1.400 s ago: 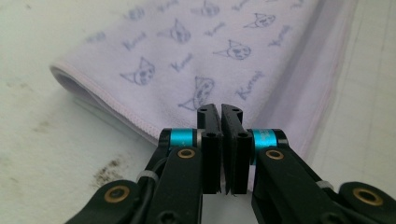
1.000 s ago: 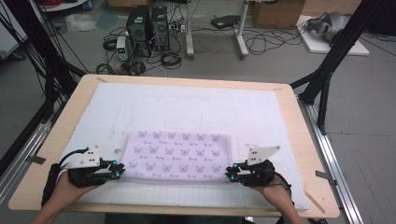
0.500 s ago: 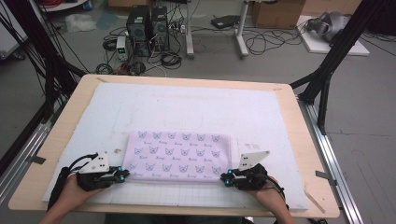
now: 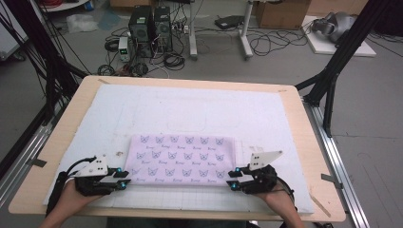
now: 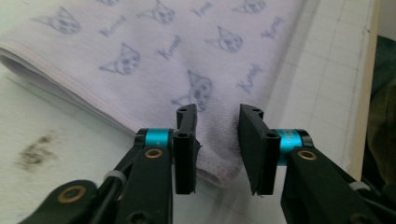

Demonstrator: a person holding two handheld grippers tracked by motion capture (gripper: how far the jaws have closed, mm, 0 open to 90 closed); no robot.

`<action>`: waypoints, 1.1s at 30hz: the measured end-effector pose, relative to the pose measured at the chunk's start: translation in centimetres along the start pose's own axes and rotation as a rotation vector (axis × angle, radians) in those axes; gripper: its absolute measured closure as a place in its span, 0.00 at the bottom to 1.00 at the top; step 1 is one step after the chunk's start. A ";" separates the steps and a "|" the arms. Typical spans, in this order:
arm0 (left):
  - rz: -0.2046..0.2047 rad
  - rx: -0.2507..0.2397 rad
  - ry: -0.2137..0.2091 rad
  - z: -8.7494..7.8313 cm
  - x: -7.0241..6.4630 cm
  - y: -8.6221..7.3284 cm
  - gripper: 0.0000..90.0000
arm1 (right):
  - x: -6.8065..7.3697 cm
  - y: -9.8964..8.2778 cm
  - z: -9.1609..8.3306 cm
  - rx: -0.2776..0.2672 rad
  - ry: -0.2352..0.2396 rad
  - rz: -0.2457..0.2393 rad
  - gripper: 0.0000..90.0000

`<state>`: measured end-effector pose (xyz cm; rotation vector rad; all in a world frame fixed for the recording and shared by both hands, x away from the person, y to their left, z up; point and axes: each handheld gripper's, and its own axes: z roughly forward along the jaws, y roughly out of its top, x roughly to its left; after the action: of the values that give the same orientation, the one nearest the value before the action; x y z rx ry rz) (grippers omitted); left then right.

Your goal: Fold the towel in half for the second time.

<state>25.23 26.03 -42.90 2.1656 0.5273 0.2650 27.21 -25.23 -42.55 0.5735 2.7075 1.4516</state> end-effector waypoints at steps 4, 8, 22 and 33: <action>-0.016 -0.036 0.036 -0.3 1.3 1.0 0.67 | -1.4 1.3 -0.6 -0.041 -0.065 0.002 0.63; -0.055 -0.056 0.059 -0.1 3.1 1.8 0.60 | -3.0 2.6 -0.4 -0.032 -0.121 -0.007 0.62; -0.149 -0.059 0.176 3.3 8.5 4.2 0.56 | -9.4 4.5 1.7 -0.002 -0.197 0.052 0.56; -0.237 0.009 0.201 6.0 11.1 2.3 0.51 | -11.6 2.8 4.0 0.084 -0.220 0.113 0.51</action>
<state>37.93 25.69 -44.69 2.0724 0.8931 0.3512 39.64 -24.33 -44.37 0.8484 2.6101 1.2176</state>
